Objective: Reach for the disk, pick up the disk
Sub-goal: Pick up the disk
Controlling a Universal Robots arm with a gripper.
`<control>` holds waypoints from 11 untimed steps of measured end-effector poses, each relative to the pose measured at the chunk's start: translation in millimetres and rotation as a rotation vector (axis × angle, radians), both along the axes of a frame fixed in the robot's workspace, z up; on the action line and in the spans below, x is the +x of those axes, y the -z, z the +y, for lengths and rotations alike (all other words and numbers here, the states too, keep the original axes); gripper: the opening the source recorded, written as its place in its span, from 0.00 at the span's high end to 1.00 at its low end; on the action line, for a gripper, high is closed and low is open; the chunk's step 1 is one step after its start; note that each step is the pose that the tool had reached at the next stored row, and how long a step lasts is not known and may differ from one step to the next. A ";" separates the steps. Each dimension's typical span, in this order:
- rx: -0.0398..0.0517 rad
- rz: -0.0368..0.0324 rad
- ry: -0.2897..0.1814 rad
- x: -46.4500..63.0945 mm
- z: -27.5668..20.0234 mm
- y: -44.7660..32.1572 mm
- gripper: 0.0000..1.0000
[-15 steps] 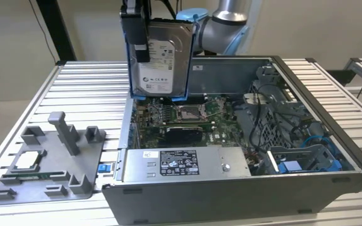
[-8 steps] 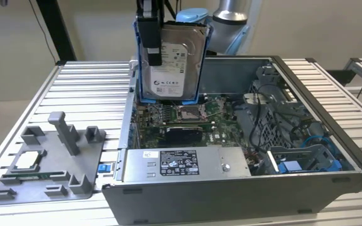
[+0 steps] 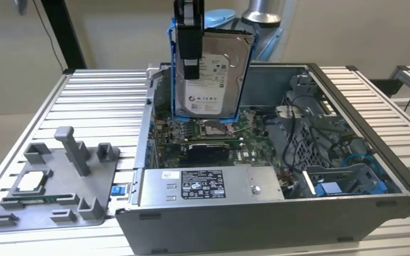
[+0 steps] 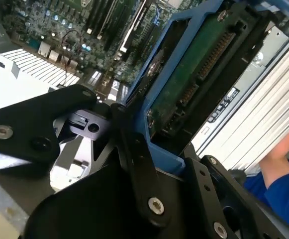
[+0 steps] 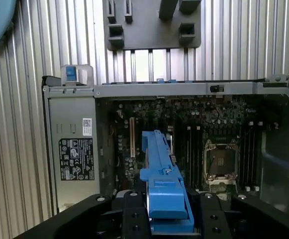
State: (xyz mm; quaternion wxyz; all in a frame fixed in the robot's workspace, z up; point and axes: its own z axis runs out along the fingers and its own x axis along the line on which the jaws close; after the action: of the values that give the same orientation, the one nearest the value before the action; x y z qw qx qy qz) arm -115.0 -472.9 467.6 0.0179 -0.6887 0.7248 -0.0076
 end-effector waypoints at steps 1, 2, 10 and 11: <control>0.0000 0.0000 0.000 2.6 -1.5 0.1 1.00; 0.0000 0.0000 0.000 5.7 -3.3 0.2 1.00; -0.0001 0.0000 0.000 27.5 -16.4 1.3 1.00; -0.0001 0.0000 0.000 29.9 -18.0 1.4 1.00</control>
State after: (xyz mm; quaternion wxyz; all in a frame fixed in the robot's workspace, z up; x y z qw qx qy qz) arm -85.1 -490.8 466.3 0.0179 -0.6886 0.7249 -0.0076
